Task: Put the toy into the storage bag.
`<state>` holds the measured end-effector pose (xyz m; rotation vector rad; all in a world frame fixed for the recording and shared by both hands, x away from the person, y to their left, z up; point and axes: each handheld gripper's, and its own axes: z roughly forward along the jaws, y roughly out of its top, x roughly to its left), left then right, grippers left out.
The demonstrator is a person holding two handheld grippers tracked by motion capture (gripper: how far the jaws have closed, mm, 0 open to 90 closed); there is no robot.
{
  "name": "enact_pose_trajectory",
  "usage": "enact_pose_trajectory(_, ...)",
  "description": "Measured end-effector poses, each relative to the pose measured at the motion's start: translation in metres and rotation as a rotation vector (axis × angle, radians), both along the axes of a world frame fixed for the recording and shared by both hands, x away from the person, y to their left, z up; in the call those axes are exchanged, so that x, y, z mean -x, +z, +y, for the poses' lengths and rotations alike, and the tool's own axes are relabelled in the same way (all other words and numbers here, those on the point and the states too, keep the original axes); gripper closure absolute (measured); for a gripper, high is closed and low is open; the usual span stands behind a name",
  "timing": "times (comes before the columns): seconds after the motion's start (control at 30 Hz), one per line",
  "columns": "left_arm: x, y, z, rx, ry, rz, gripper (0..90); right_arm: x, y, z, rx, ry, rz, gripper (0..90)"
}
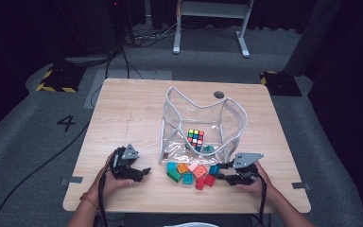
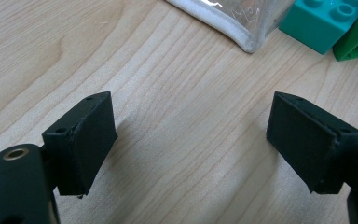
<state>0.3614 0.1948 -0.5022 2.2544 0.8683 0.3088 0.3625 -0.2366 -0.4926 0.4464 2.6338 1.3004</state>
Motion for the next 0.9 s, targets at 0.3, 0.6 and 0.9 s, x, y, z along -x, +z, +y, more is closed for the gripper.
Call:
enact_pose_trajectory(0.3, 0.0, 0.0, 0.0, 0.0, 0.002, 0.001, 15.8, 0.007, 0.004, -0.027, -0.004, -0.034, -0.009, 59.6)
enact_pose_trajectory(0.6, 0.0, 0.0, 0.0, 0.001, 0.001, 0.0, 15.8, 0.008, 0.011, -0.061, -0.019, -0.09, -0.032, 59.6)
enact_pose_trajectory(0.9, 0.0, 0.0, 0.0, 0.0, 0.0, 0.0, 15.7, 0.005, 0.029, -0.089, -0.082, -0.208, -0.06, 59.6)
